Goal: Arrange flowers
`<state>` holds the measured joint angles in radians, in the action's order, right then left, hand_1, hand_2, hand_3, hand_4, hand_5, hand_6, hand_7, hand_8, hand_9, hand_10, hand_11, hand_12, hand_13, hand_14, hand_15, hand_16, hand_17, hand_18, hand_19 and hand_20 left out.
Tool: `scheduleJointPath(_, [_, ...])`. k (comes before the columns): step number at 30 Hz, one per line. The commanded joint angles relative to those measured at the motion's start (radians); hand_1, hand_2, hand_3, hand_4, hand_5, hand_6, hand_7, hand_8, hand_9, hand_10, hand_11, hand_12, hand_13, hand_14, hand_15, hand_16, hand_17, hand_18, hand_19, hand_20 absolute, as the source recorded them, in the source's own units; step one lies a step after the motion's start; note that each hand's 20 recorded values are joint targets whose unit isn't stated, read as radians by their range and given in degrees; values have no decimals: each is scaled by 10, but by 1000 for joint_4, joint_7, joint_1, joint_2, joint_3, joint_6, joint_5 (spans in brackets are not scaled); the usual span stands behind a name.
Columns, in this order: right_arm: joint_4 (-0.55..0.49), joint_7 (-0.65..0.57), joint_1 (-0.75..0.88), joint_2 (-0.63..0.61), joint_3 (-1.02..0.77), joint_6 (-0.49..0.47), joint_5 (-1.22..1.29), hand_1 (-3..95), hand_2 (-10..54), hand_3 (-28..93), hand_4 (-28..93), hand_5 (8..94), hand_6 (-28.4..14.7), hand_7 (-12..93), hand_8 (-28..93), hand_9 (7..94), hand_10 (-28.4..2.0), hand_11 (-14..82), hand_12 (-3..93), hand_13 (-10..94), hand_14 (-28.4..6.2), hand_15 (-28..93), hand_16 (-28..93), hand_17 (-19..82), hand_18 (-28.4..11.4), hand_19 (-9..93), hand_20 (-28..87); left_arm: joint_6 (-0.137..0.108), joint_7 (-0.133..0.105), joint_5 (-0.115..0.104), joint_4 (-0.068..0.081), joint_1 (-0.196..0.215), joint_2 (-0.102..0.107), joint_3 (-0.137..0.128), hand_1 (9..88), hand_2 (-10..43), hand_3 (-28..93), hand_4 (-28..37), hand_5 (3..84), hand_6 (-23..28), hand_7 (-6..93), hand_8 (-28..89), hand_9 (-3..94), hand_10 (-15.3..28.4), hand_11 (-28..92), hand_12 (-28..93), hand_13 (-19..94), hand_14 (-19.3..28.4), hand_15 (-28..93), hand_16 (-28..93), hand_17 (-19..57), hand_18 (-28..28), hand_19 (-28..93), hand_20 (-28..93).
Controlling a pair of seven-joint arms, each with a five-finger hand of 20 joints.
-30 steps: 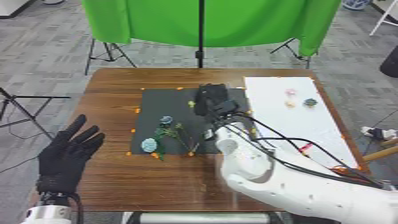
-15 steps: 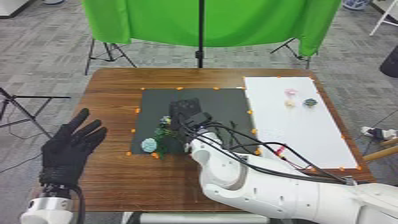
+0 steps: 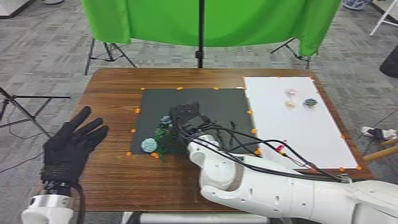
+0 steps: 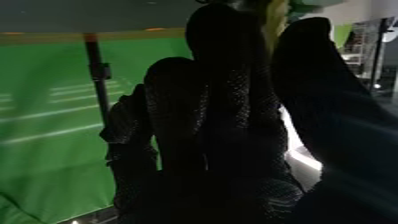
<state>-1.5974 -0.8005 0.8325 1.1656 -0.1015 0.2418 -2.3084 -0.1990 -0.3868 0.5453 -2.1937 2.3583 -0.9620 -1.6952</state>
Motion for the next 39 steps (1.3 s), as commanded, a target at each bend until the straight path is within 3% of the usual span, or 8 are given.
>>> scheduleJointPath(1, [3,-41,6,13,-22,-12,-32,419,-95,738,-283,765,6,140,-48,853,-100,358,200,715,-75,742,200,289,-222,903,459,3,2,-2,6,6,4,7,213,51,794,-283,357,76,116,-98,346,202,230,110,240,284,505,-85,-94,263,538,152])
scheduleJointPath(13, [-43,-50,7,0,-49,21,13,386,-95,755,-283,744,4,141,-121,848,-105,370,190,711,-81,753,198,291,-231,905,469,0,0,-3,3,16,0,8,215,50,794,-283,358,77,114,-97,347,203,230,112,240,284,505,-83,-93,263,538,152])
scheduleJointPath(19, [-61,-50,21,-24,-76,25,11,381,-95,752,-283,740,1,139,-121,845,-106,373,189,709,-84,756,198,291,-233,904,473,-15,-29,-19,-2,34,16,16,216,50,795,-283,358,76,114,-97,347,203,230,112,239,284,504,-84,-93,263,537,152])
scheduleJointPath(21, [-74,-53,27,-41,-99,35,9,379,-95,753,-283,740,0,138,-120,845,-106,373,188,709,-85,757,198,291,-234,903,473,-23,-50,-30,-5,46,28,18,216,50,796,-283,358,77,114,-97,347,203,230,112,239,284,505,-84,-93,263,538,152])
scheduleJointPath(26, [-147,-72,49,-145,-192,85,37,367,-95,755,-283,736,-1,137,-120,835,-110,370,186,704,-91,759,198,287,-239,901,474,-24,-49,-26,-4,42,16,14,216,50,796,-283,358,76,115,-97,347,203,230,112,239,284,505,-84,-93,263,538,153])
scheduleJointPath(31, [-203,-124,74,-296,-298,134,85,359,-95,754,-283,730,-6,135,-120,827,-112,362,182,696,-97,758,194,283,-243,899,476,-33,-66,-34,-10,61,22,17,217,50,796,-283,358,77,114,-97,347,203,230,112,239,284,505,-84,-93,263,538,153])
scheduleJointPath(35, [-174,-163,86,-391,-374,107,132,356,-95,754,-283,716,-12,132,-119,800,-114,341,174,682,-100,742,184,274,-244,891,473,-26,-49,-22,-10,62,10,7,217,50,795,-283,358,77,113,-97,347,203,230,112,239,284,504,-83,-93,263,538,153])
scheduleJointPath(39, [-127,-176,63,-463,-373,75,160,356,-95,759,-283,684,-16,133,-118,760,-124,316,164,657,-107,721,168,253,-244,867,465,-26,-60,-27,-10,70,8,10,216,50,793,-283,357,77,114,-97,346,202,230,112,239,284,504,-84,-93,263,538,152])
